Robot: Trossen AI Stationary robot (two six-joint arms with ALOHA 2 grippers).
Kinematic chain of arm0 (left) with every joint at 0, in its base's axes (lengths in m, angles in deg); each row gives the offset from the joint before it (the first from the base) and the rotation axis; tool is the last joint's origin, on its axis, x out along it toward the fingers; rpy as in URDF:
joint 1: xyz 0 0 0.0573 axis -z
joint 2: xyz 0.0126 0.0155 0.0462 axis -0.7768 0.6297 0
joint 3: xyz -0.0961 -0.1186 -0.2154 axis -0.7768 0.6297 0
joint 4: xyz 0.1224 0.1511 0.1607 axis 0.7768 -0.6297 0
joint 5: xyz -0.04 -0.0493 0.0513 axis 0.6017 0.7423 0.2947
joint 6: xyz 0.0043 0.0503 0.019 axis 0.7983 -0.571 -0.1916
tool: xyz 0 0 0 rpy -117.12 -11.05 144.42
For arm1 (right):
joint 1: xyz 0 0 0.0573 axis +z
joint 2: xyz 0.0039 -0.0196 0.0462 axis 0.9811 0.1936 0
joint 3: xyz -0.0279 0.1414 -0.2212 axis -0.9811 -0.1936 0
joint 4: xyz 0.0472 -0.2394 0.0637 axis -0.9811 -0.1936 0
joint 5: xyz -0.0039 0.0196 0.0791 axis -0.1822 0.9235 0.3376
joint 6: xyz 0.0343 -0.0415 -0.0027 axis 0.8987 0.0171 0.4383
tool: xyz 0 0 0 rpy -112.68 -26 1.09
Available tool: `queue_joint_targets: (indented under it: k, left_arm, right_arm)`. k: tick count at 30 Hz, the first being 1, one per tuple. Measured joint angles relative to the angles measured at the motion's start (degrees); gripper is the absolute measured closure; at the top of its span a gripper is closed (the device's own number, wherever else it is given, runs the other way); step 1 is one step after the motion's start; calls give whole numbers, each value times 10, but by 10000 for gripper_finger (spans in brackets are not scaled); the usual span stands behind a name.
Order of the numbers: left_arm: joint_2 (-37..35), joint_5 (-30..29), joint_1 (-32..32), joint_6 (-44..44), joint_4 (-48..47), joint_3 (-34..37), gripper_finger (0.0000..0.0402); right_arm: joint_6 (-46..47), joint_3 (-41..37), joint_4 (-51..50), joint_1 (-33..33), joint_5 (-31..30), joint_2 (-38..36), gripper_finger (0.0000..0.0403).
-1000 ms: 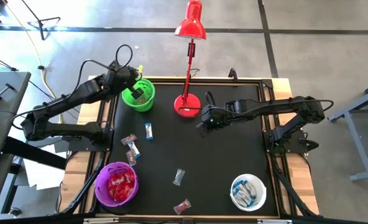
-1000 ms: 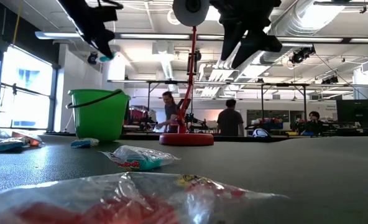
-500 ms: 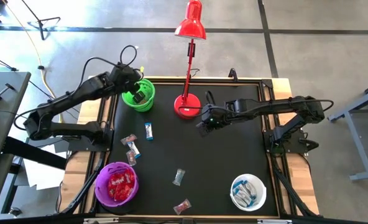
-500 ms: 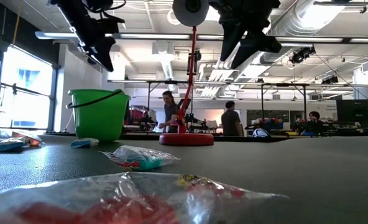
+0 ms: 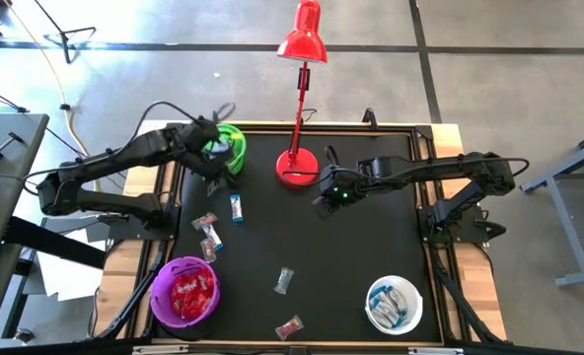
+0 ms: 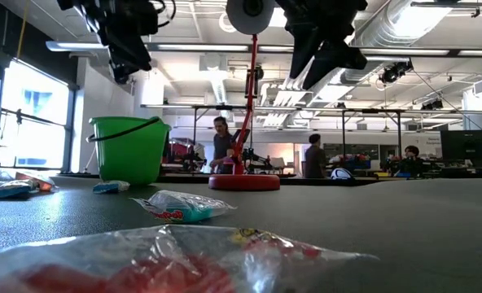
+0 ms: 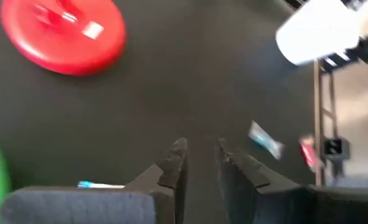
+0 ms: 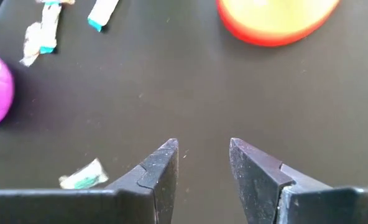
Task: Sort candy
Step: Put the blue gummy into the green bucket
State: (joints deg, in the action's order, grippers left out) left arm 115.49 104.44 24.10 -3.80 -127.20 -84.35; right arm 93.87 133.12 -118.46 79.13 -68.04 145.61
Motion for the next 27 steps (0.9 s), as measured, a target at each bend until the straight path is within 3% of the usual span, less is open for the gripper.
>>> queue_joint_targets:
  k: [8,17,22,27]
  left_arm:
    - [39,-12,125,72,2,0,339]
    - [104,-9,225,152,12,0,339]
    - [118,-11,282,178,59,0,339]
    - [118,-20,342,176,176,0,339]
  right_arm:
    - [9,0,0,32,58,1,261]
    - [43,0,0,122,61,1,261]
    - [72,0,-9,178,23,1,261]
    - [125,0,3,230,-25,1,261]
